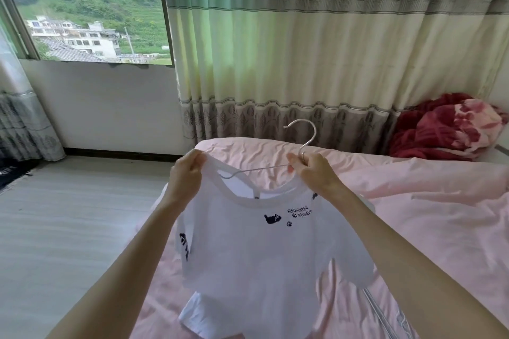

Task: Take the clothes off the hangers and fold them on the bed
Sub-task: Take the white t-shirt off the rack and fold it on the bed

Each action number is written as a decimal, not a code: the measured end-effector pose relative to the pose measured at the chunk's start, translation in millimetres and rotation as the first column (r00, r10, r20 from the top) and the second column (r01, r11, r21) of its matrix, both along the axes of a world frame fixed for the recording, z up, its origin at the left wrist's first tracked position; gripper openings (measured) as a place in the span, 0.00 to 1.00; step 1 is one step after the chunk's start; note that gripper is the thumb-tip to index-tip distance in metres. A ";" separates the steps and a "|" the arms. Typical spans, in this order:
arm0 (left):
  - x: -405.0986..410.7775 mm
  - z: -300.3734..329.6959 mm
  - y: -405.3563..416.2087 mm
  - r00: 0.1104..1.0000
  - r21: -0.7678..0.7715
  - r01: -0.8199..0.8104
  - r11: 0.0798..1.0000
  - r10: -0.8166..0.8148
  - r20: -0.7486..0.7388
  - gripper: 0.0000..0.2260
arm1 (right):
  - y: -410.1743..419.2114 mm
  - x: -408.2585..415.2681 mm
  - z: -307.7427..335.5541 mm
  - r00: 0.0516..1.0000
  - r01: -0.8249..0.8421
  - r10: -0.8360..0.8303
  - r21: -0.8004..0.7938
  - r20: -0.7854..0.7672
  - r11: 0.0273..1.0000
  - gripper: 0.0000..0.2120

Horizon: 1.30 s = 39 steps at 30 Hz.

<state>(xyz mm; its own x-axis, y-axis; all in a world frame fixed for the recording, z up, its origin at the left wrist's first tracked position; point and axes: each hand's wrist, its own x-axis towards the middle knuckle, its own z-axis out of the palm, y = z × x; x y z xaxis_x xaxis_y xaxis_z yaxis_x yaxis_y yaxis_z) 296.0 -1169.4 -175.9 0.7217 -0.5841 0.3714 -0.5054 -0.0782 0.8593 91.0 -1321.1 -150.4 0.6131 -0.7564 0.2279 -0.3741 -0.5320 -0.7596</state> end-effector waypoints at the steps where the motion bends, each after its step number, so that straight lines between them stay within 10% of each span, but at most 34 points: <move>1: 4.0 -3.8 1.2 0.996 -0.040 -0.050 0.998 0.048 -0.071 0.12 | -3.4 -3.7 -3.5 0.999 0.026 -0.026 -0.015 -0.026 1.000 0.20; 11: 12.4 -33.6 -5.7 0.930 0.026 0.099 0.995 -0.083 -0.358 0.11 | -28.7 -17.8 -42.1 0.992 0.061 -0.088 0.264 0.092 0.963 0.19; 17: 8.5 -45.0 -2.6 0.837 -0.028 0.232 0.972 -0.214 -0.503 0.09 | -33.1 -23.5 -60.3 0.900 -0.041 -0.261 0.664 0.348 0.747 0.18; 26: -32.7 -33.3 -31.8 0.764 -0.029 0.442 0.896 -0.394 -0.511 0.09 | -34.7 -16.2 -68.9 0.847 -0.123 -0.210 0.564 0.489 0.816 0.17; 39: -73.6 -38.2 -70.8 0.885 0.239 0.424 0.874 -0.344 -0.313 0.08 | -70.0 -24.6 -46.2 0.653 -0.035 -0.450 0.617 0.610 0.786 0.20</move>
<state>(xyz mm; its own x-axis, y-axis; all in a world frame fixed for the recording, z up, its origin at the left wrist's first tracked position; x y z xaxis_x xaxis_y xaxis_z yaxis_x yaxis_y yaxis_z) 222.3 -1240.3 -214.1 0.4624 -0.8863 -0.0237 -0.3165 -0.1900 0.9294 66.4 -1391.1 -196.6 0.2542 -0.9669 0.0200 0.3494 0.0726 -0.9342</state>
